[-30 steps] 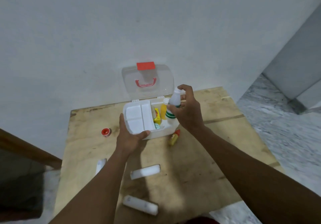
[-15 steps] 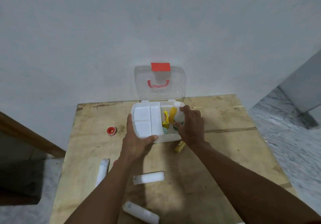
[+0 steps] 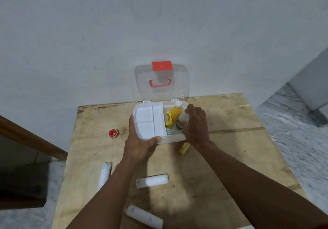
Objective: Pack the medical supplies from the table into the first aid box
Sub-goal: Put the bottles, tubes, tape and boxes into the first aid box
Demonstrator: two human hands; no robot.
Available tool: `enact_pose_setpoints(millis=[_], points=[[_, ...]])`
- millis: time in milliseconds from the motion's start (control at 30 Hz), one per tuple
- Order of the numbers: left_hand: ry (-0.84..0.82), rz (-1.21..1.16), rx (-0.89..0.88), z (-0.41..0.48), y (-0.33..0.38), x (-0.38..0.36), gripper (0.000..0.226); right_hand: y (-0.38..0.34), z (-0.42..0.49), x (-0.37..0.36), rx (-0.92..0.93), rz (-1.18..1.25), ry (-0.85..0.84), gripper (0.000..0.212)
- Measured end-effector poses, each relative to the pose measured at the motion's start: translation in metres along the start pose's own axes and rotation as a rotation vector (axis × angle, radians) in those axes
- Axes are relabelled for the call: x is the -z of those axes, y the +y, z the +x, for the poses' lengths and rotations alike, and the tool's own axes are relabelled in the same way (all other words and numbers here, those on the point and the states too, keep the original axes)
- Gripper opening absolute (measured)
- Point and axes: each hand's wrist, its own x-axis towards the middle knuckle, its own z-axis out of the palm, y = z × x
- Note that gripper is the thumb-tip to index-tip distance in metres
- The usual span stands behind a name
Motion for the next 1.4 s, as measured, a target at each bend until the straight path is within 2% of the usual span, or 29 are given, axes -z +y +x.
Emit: enact_pose_setpoints(millis=[333,533,667,733,867,967,1067,1267,1400], points=[[-0.015,-0.004,-0.014,0.003,0.002,0.000,0.103,-0.007,-0.006,0.010,-0.038,0.022,-0.024,0.045],[-0.026,0.007,-0.084,-0.001,0.008,-0.003,0.099,-0.010,-0.012,0.018,-0.051,0.017,-0.044,0.045],[-0.010,0.026,-0.086,0.000,0.005,-0.002,0.098,-0.009,-0.023,0.025,-0.087,0.061,0.021,0.042],[-0.005,0.031,-0.080,0.002,0.003,-0.003,0.098,-0.006,-0.033,0.028,-0.160,0.082,0.050,0.037],[-0.009,0.034,-0.069,0.001,0.002,-0.004,0.097,-0.002,-0.058,0.025,-0.419,0.172,0.006,0.030],[-0.012,0.037,-0.069,0.003,0.000,-0.005,0.098,0.000,-0.070,0.015,-0.530,0.234,-0.002,0.026],[0.001,0.026,-0.056,0.003,0.000,-0.006,0.103,0.002,-0.071,0.008,-0.603,0.252,-0.096,0.027],[0.017,-0.021,0.003,-0.003,-0.001,-0.006,0.113,0.012,-0.055,-0.003,-0.687,0.274,-0.324,0.048],[0.030,-0.032,0.006,-0.003,0.001,-0.007,0.106,0.020,-0.046,-0.012,-0.666,0.236,-0.371,0.040]])
